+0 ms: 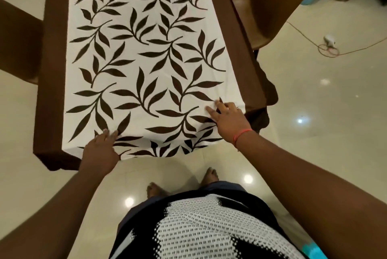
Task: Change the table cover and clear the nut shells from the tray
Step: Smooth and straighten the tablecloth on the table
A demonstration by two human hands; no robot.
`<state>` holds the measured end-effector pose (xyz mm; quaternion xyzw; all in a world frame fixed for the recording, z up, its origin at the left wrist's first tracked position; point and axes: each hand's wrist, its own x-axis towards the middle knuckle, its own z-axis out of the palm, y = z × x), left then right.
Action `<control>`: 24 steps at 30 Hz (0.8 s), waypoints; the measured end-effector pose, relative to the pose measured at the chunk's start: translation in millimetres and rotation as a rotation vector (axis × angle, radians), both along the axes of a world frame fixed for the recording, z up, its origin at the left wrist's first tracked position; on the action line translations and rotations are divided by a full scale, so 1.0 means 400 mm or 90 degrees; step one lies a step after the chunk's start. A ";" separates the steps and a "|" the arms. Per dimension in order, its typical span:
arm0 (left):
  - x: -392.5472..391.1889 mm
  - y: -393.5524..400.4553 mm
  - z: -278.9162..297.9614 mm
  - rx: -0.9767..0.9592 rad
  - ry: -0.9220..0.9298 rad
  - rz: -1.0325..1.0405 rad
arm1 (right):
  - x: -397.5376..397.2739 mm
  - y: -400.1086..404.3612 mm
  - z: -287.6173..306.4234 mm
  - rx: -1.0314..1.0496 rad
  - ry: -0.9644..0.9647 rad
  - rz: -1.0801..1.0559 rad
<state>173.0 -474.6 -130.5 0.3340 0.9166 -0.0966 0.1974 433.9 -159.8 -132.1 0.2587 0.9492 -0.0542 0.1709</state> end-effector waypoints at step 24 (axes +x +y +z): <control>-0.237 -0.108 0.041 0.004 0.011 0.006 | -0.325 -0.166 0.035 -0.094 -0.035 -0.086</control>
